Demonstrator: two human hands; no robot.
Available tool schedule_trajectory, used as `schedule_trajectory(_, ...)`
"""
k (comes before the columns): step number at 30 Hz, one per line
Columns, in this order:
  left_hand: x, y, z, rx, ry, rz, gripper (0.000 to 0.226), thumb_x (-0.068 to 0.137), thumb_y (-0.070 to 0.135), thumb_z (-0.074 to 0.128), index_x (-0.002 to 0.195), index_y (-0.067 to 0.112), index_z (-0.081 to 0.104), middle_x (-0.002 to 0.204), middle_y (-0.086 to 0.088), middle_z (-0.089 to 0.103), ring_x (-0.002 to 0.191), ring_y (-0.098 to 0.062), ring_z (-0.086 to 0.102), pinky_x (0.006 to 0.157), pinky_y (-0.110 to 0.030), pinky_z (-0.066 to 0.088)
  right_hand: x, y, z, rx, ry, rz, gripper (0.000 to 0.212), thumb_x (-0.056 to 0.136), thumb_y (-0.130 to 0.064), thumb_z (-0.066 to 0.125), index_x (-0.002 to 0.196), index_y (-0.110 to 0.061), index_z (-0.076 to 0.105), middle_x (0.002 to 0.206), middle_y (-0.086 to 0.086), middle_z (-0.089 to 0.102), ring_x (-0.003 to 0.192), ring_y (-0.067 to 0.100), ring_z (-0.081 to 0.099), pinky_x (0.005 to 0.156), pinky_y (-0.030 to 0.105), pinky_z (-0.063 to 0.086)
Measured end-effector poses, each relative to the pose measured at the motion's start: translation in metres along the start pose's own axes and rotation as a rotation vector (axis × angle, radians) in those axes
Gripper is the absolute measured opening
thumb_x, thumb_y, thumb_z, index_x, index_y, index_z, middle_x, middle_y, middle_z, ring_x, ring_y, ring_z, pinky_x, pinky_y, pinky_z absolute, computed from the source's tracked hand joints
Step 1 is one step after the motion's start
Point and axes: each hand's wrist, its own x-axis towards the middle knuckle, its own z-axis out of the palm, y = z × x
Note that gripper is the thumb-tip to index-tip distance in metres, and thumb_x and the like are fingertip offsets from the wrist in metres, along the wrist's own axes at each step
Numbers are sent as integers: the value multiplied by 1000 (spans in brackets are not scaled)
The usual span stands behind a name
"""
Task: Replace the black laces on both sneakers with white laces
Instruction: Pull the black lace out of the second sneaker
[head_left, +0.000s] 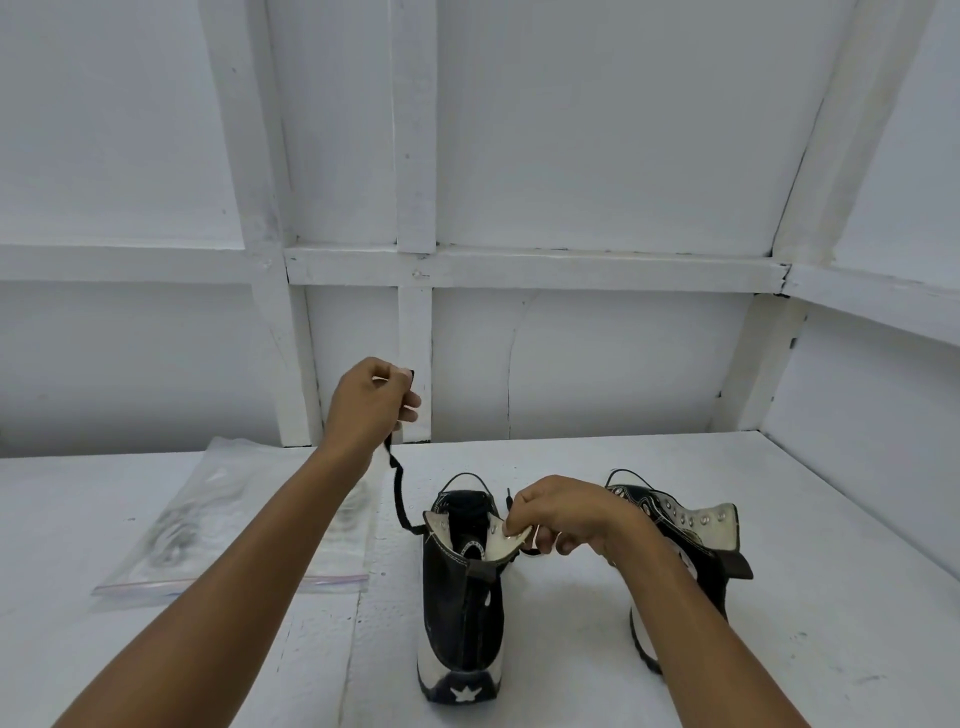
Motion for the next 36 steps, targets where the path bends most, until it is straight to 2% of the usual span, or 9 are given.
schedule_trajectory(2,5,-10,-3,178,-24,-25,14,95,24,60,88,13,57,82,-4,71,70,-19,65,63,-29,46,0,0,0,-2,-1,3,12,83,-17,67,74,-13,60,75,6,60,60,15,47,50,21,29)
schedule_trajectory(6,7,-33,-10,660,-76,-21,15,90,25,62,97,14,54,86,2,60,86,-20,58,72,-33,44,1,-1,-1,-15,37,-8,18,82,-25,73,71,-16,61,76,3,61,59,14,47,48,20,30)
schedule_trajectory(8,5,-36,-10,712,-139,-7,11,90,24,63,91,14,57,87,-1,63,85,-20,58,72,-32,46,4,-2,-1,-4,82,-38,21,82,-28,74,72,-17,59,78,1,62,60,13,49,50,22,32)
schedule_trajectory(13,-9,-24,-6,556,-475,-107,21,93,31,66,83,13,63,84,-4,73,70,-15,67,60,-25,48,14,-11,3,-9,169,-162,12,82,-21,73,82,-16,62,76,-6,63,68,11,53,54,22,36)
schedule_trajectory(16,-19,-20,-4,722,-712,-107,29,92,44,64,83,16,67,79,2,74,64,-9,65,61,-24,51,19,-17,6,-57,156,-216,6,82,-11,68,87,-15,66,79,-1,63,67,12,52,52,23,36)
schedule_trajectory(19,-25,-21,-1,815,-845,-116,25,92,40,64,78,20,67,72,8,67,58,-5,63,64,-25,51,23,-24,12,-133,96,-228,9,82,-13,69,91,-15,71,83,1,63,68,13,50,54,24,36)
schedule_trajectory(24,-28,-26,-5,742,-849,-167,15,89,25,63,75,21,66,65,9,65,60,-9,61,56,-21,45,24,-31,17,-273,17,-209,17,86,-20,69,101,-14,74,84,-9,63,66,6,46,55,19,32)
schedule_trajectory(29,-30,-29,-7,684,-833,-225,15,89,25,61,75,23,66,69,7,65,62,-12,62,54,-19,44,27,-32,18,-281,16,-214,18,85,-22,71,101,-14,75,89,-8,66,79,7,53,63,21,37)
schedule_trajectory(36,-28,-29,-7,677,-843,-251,14,90,25,60,77,21,66,82,0,70,66,-13,64,62,-23,47,34,-23,9,-229,95,-199,15,81,-24,76,78,-12,68,67,-7,56,62,7,47,56,19,34)
